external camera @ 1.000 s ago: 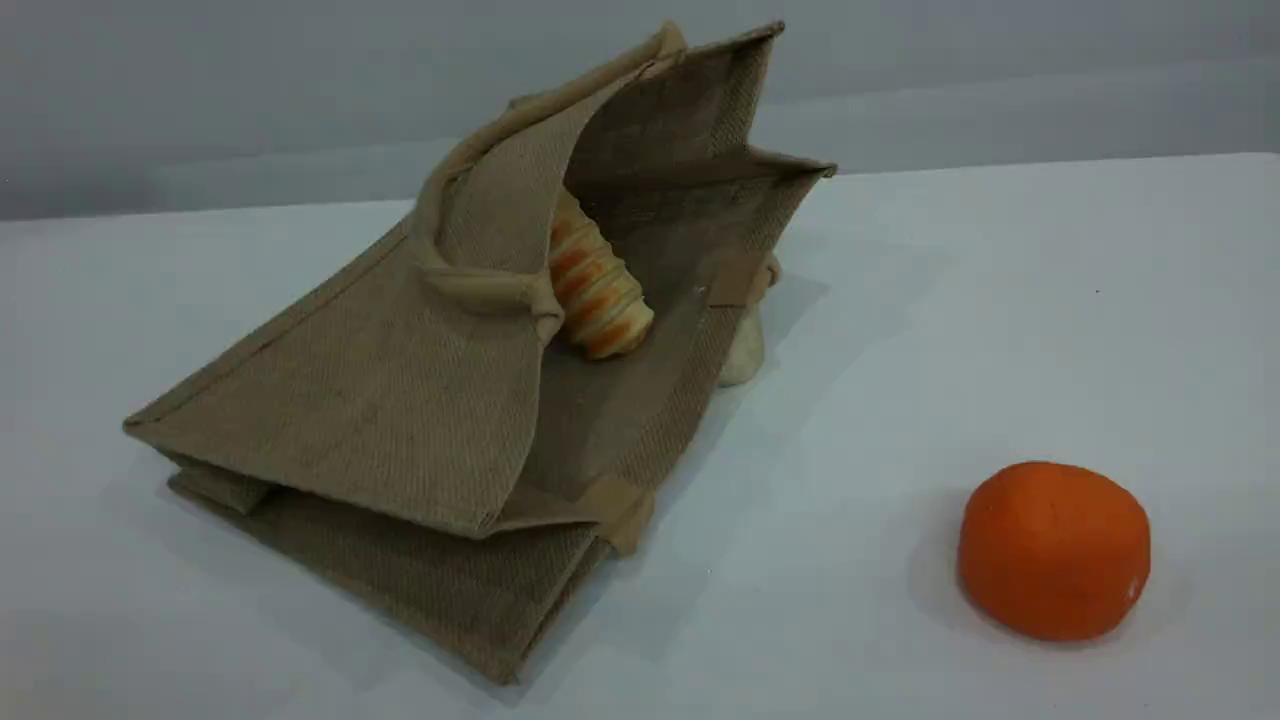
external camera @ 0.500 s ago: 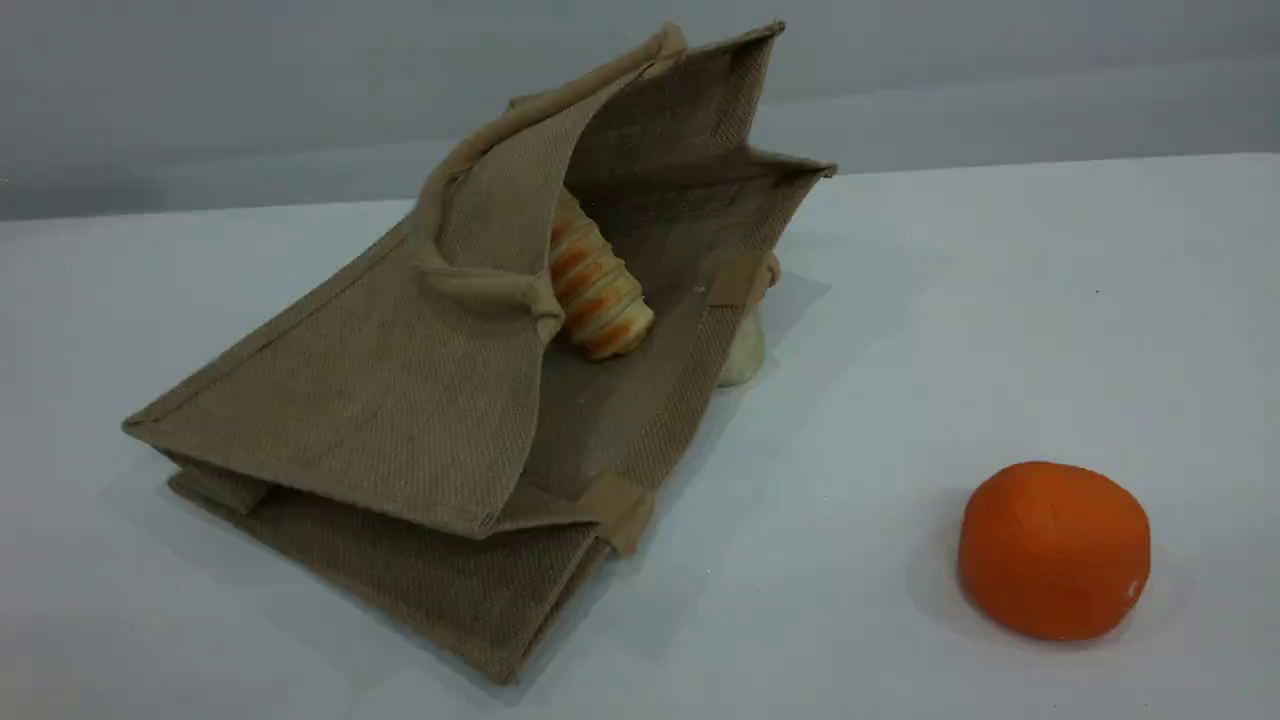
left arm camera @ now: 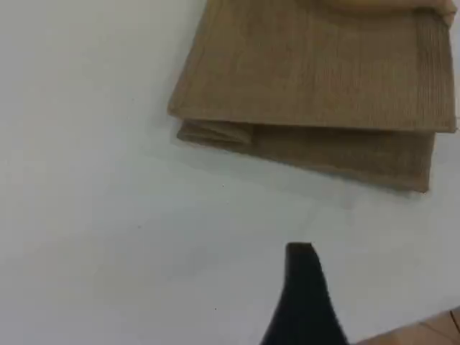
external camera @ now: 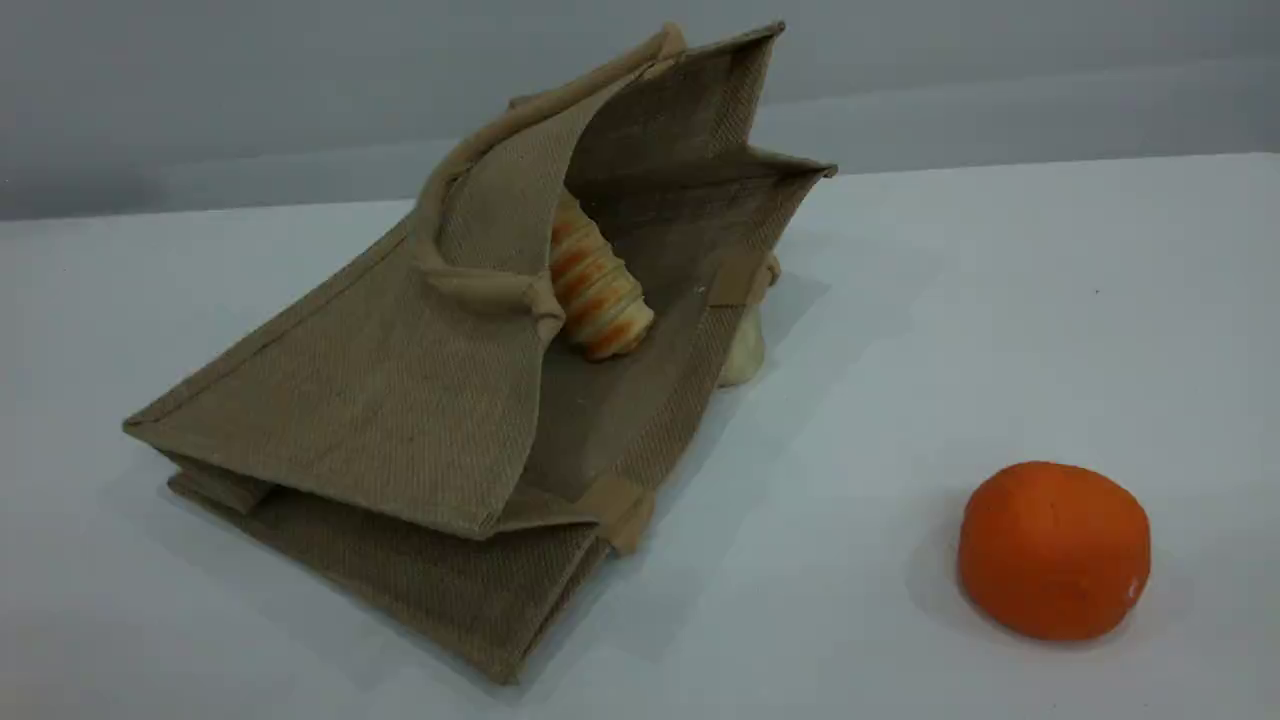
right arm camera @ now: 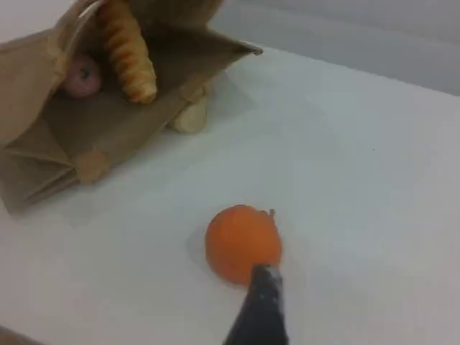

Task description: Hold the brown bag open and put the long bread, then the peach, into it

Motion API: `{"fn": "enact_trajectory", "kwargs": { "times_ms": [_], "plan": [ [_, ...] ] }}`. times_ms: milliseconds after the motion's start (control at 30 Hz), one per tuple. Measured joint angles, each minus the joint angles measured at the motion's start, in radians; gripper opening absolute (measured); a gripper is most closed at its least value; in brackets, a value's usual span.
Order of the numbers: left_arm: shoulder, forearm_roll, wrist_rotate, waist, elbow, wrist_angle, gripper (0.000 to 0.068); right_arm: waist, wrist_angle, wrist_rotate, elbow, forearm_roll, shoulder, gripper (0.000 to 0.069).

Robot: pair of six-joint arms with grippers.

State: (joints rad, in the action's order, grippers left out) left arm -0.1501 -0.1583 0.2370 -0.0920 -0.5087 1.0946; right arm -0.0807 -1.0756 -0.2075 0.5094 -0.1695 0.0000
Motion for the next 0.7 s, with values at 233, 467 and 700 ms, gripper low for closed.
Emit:
{"fn": "enact_trajectory", "kwargs": {
  "times_ms": [233, 467, 700],
  "plan": [
    [0.0, 0.0, 0.001, 0.001, 0.0, -0.002, 0.0465, 0.0, 0.0, 0.0, 0.0, 0.0, 0.0, 0.0573],
    [0.046, -0.001, 0.001, 0.06, 0.0, -0.002, 0.0465, 0.029, 0.0, 0.0, 0.0, 0.0, 0.0, 0.0573],
    [0.125, -0.002, 0.001, 0.1, 0.0, 0.0, 0.0465, 0.07, 0.0, 0.0, 0.0, 0.001, 0.0, 0.0573]
  ]
}}
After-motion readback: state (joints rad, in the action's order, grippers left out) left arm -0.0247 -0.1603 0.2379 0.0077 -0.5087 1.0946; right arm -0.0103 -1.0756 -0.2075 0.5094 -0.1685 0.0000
